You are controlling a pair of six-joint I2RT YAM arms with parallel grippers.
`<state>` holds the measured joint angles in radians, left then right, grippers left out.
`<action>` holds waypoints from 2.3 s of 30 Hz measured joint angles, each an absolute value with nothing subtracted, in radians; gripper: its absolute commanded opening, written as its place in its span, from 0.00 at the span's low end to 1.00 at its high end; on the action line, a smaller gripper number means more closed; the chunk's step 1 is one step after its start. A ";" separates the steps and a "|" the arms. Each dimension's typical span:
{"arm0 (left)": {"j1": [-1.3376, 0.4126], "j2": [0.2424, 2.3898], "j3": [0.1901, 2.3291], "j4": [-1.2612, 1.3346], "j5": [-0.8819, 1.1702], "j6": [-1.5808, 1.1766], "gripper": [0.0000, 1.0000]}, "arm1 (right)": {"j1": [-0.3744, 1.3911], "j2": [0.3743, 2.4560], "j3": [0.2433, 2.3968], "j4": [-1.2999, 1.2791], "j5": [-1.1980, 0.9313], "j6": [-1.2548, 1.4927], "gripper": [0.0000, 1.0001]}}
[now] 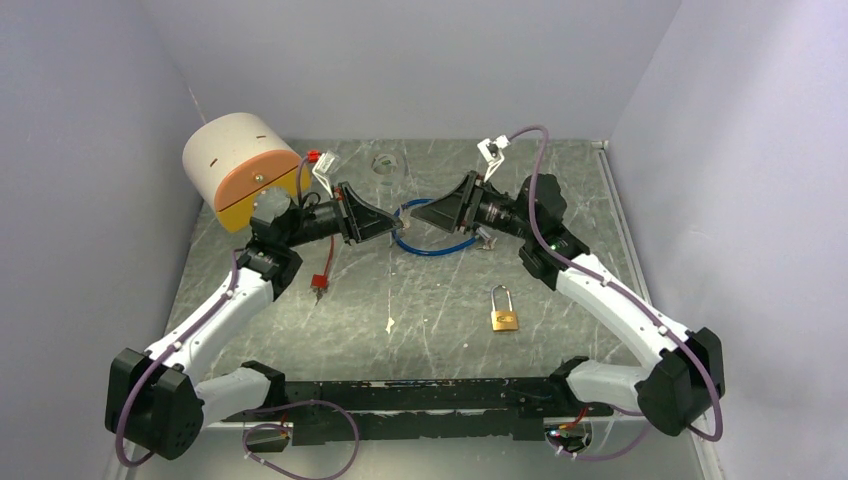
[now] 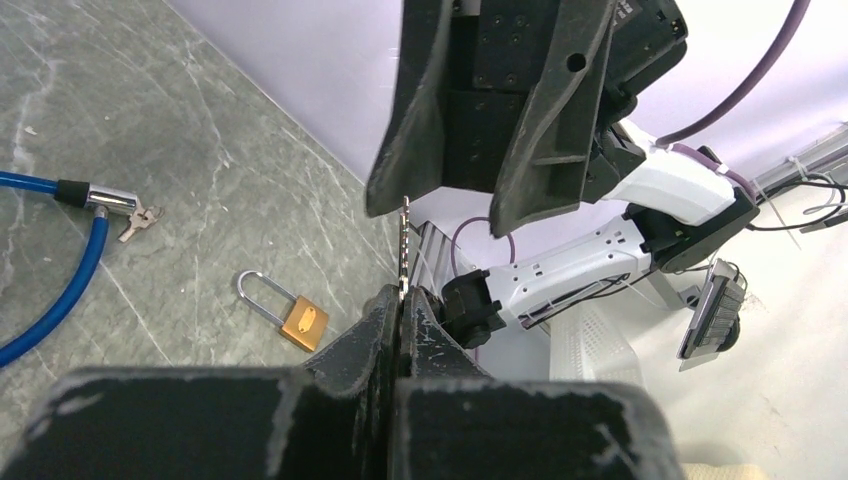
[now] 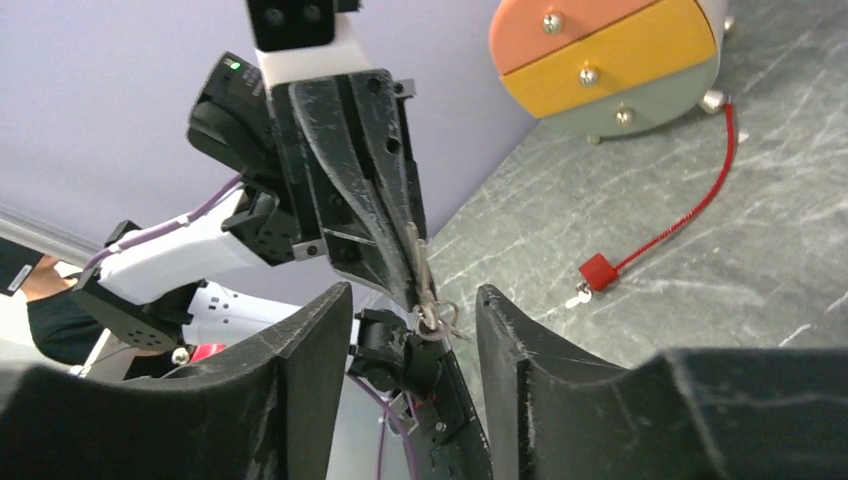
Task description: Unlock with the key
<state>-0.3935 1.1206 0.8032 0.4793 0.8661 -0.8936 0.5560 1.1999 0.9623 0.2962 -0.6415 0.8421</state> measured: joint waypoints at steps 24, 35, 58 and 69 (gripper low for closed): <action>-0.392 1.125 0.808 0.563 0.866 -0.981 0.15 | 0.558 1.275 0.982 0.411 -0.780 0.867 0.00; -0.393 1.044 0.837 0.323 0.733 -0.878 0.93 | 0.558 1.253 0.996 0.327 -0.749 0.790 0.00; -0.393 1.134 1.059 0.100 0.870 -0.728 0.33 | 0.591 1.356 1.195 -0.045 -0.908 0.489 0.00; -0.393 1.139 1.103 -0.104 0.974 -0.583 0.47 | 0.593 1.362 1.208 -0.124 -0.945 0.446 0.00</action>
<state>-0.3935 1.1389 1.1027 -0.1036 0.9741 -0.5831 0.5926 1.3617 1.2083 -0.1238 -0.9455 0.4461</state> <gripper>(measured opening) 0.439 0.010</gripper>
